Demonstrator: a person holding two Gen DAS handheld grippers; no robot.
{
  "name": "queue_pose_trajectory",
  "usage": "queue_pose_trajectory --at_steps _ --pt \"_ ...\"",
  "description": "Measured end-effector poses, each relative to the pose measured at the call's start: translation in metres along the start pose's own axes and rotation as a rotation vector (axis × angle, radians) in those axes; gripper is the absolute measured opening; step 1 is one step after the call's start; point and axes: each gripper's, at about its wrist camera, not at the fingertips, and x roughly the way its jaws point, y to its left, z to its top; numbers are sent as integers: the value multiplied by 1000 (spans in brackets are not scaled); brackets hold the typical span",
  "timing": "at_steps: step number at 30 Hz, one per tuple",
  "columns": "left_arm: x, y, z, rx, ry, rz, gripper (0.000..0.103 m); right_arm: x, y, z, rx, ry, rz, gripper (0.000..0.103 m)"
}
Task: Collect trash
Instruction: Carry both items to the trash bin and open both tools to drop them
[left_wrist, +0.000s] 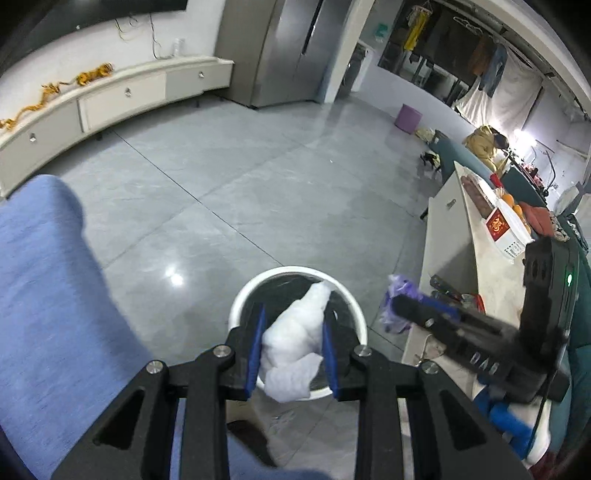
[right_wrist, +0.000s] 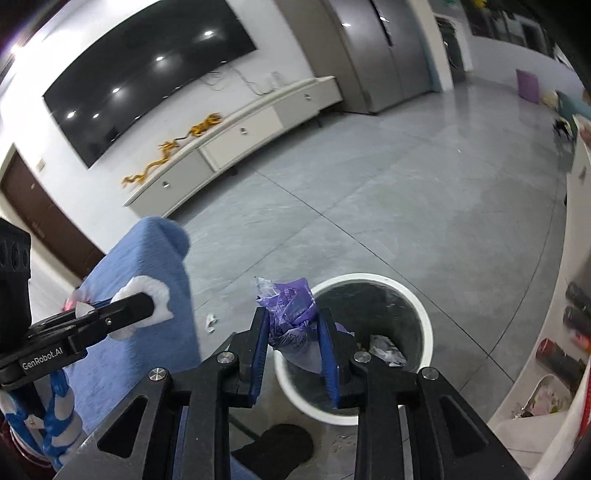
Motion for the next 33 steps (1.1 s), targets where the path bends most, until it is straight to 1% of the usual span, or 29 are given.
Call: queue_pose_trajectory --at_steps 2,3,4,5,6,9,13,17,23,29,33 --pt "18 -4 5 -14 20 -12 35 11 -11 2 21 13 -12 27" --pt "27 -5 7 -24 32 -24 40 16 -15 4 30 20 -18 28" --pt "33 -4 9 -34 41 -31 49 19 -18 4 38 24 -24 32" --pt "39 -4 11 -48 47 -35 54 23 -22 5 45 29 -36 37" --pt "44 -5 12 -56 44 -37 59 25 -25 4 49 31 -43 39" --pt "52 -6 13 -70 51 -38 59 27 -29 3 59 34 -60 42" --pt "46 -2 12 -69 34 -31 59 26 -24 4 49 31 -78 43" --pt "24 3 12 -73 -8 -9 59 18 -12 5 14 15 -93 44" --pt "-18 10 2 -99 -88 18 59 -14 16 10 -59 -43 -106 46" --pt "-75 35 -22 -123 -160 58 59 -44 58 12 -132 -97 -79 47" --pt "-117 65 -44 -139 -204 100 59 -62 93 9 -184 -128 -45 49"
